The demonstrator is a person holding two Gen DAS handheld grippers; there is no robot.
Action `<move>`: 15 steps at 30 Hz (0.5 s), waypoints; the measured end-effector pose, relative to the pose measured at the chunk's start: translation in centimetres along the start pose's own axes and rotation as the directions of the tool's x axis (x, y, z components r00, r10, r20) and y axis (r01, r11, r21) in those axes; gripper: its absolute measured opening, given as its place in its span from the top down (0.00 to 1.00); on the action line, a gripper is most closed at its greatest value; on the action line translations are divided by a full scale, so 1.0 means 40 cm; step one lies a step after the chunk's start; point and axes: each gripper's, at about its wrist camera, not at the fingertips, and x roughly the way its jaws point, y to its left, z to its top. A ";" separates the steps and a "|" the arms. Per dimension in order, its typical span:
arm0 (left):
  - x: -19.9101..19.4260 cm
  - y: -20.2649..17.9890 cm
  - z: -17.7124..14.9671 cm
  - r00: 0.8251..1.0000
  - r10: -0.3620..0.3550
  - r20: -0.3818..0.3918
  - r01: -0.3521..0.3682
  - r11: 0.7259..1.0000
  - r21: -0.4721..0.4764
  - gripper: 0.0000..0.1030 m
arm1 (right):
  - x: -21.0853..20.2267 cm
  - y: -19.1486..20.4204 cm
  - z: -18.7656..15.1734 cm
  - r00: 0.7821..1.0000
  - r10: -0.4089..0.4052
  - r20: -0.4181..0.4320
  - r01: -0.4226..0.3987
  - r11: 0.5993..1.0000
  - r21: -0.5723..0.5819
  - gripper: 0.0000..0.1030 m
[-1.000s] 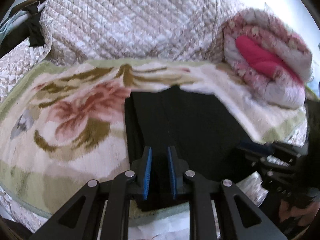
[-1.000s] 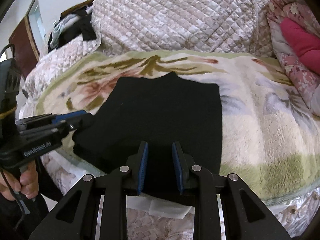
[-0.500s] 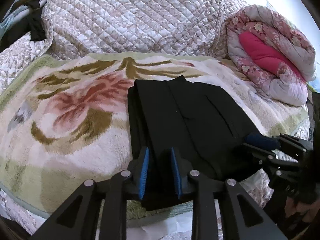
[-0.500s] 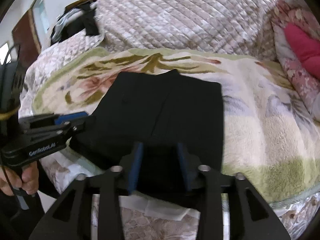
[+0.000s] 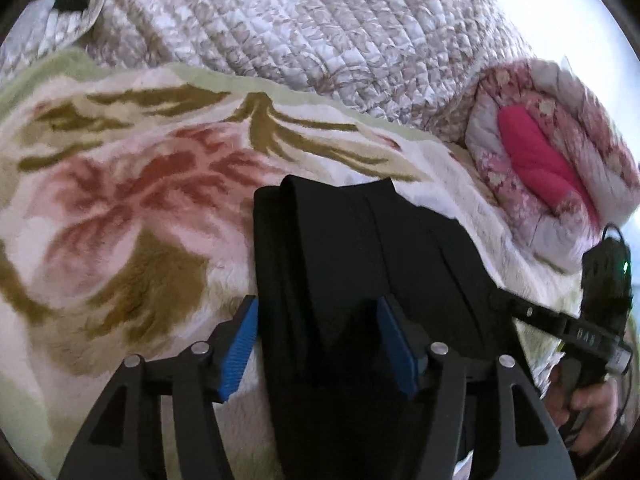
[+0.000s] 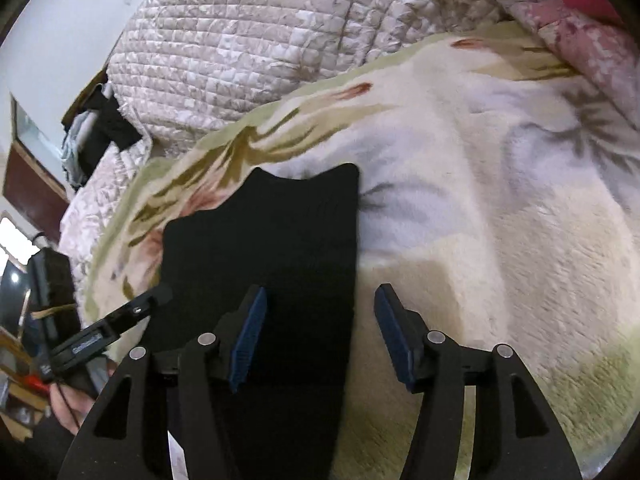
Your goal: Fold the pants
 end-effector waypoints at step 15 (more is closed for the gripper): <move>-0.046 -0.037 0.066 0.999 -0.033 0.032 0.032 0.999 0.022 0.78 | -0.023 0.063 0.058 0.996 0.088 0.021 -0.087 0.996 -0.016 0.82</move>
